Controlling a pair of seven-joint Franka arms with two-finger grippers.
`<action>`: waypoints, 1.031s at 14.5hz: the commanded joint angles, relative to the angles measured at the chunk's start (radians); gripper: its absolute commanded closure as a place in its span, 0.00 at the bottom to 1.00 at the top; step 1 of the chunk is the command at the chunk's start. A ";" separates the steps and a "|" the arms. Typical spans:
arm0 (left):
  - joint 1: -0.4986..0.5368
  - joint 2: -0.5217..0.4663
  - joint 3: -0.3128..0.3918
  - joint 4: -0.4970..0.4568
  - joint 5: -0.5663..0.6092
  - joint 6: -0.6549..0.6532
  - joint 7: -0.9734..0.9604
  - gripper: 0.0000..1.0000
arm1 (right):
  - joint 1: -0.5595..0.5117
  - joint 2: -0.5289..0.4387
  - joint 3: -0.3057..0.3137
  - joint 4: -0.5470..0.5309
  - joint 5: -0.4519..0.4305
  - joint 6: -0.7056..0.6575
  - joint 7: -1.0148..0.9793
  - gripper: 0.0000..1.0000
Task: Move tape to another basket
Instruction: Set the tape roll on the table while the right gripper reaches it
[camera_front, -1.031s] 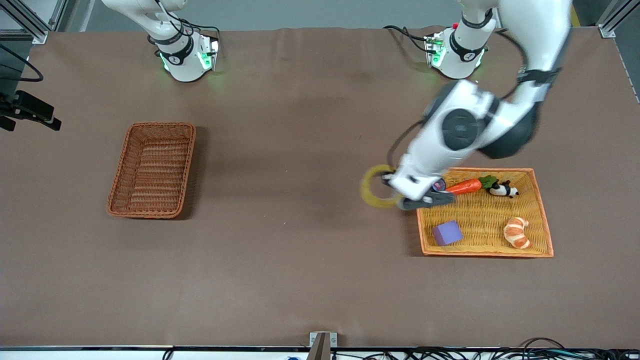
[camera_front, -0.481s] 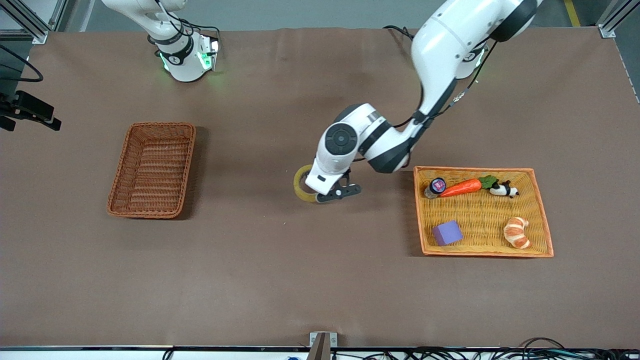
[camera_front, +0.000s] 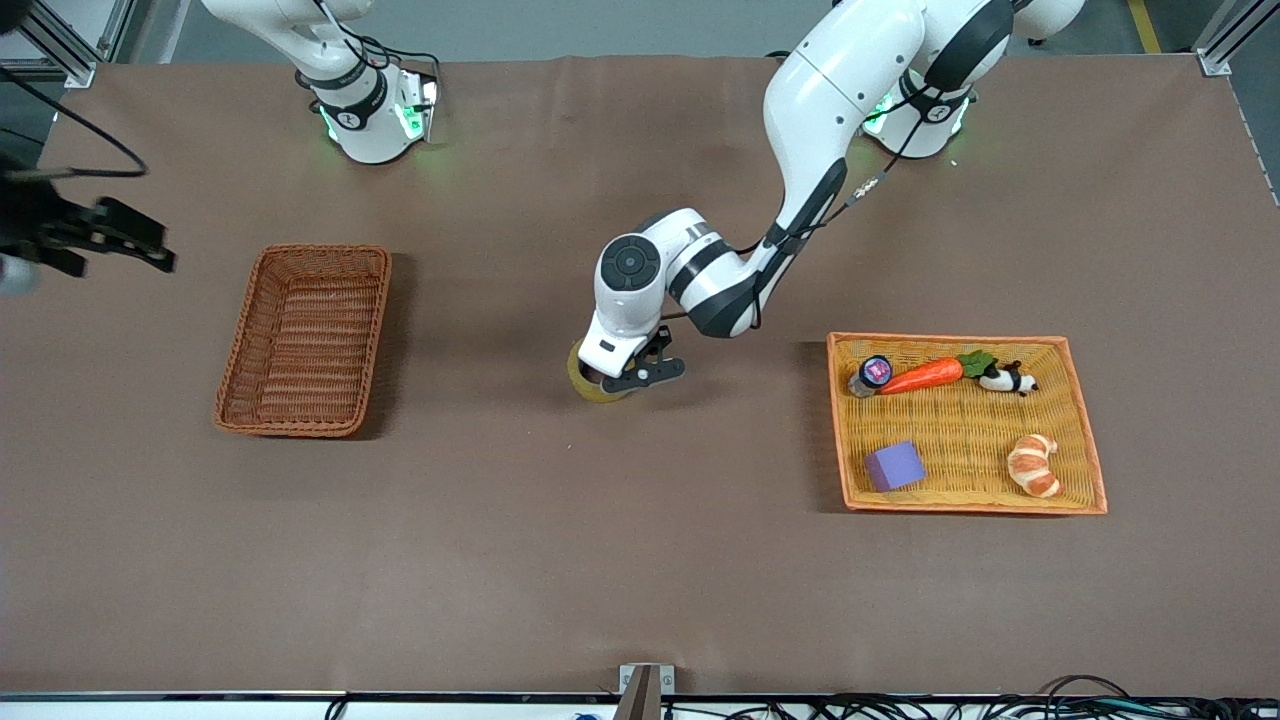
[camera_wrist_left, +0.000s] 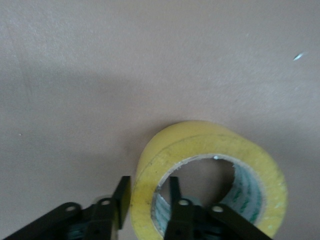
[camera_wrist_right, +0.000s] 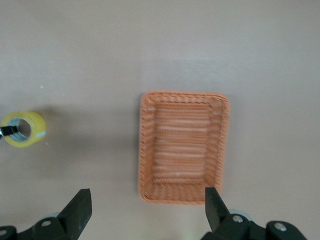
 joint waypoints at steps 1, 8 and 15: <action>0.004 -0.047 0.020 0.028 0.022 -0.040 -0.021 0.00 | 0.020 0.018 0.106 -0.083 -0.006 0.111 0.141 0.00; 0.255 -0.403 0.067 0.014 0.074 -0.342 0.173 0.00 | 0.085 0.254 0.314 -0.140 -0.019 0.440 0.398 0.00; 0.539 -0.618 0.058 0.014 0.056 -0.611 0.627 0.00 | 0.292 0.481 0.314 -0.241 -0.260 0.762 0.681 0.00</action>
